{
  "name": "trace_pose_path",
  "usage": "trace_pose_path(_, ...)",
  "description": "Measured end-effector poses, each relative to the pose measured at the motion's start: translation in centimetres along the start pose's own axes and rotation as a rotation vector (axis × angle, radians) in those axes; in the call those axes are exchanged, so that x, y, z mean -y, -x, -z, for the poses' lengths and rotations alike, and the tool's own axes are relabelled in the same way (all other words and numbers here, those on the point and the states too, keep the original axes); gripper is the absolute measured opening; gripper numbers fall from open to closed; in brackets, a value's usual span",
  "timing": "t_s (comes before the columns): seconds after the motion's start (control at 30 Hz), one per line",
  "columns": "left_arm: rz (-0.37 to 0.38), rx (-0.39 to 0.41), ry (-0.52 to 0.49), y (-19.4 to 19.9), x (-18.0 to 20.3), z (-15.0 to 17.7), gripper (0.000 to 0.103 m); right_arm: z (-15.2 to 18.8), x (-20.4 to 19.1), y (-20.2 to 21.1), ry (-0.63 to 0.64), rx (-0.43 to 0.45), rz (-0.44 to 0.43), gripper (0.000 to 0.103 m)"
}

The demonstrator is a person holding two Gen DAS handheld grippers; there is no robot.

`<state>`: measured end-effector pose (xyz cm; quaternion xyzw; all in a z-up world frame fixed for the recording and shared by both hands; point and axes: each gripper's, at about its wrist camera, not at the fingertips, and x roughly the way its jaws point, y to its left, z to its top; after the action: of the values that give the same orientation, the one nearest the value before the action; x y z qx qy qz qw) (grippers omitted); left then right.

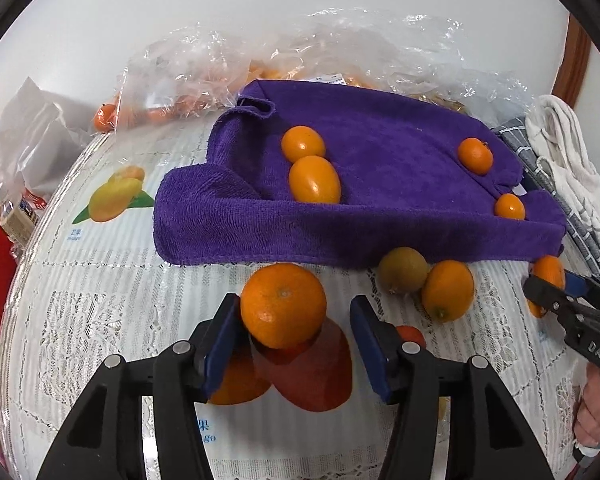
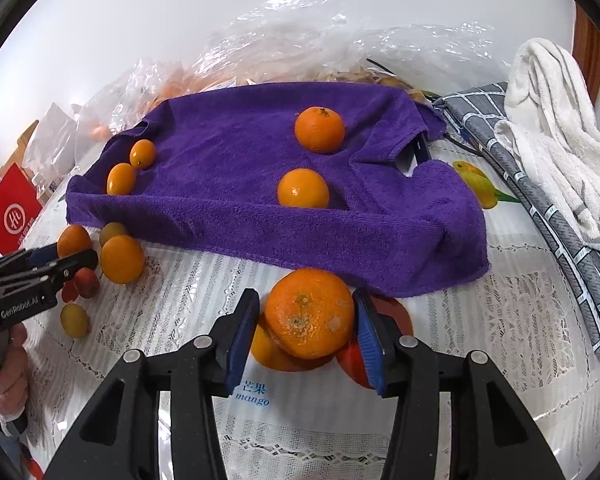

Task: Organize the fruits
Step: 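Lift both held oranges and carry them over the purple towel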

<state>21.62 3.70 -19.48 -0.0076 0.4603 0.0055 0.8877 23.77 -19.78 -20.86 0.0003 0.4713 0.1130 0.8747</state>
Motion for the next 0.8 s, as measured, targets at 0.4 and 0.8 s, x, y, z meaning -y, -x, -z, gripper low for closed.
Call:
trace_pose_path(0.4,0.065,0.036,0.047,0.8,-0.9,-0.3,0.037,0.0,0.7,0.4,-0.027,0.021,-0.01,0.041)
trace_pose_path(0.8,0.159,0.148,0.102,3.5,-2.0,-0.7,0.037,-0.5,1.3,3.9,-0.056,0.169,-0.072,0.041)
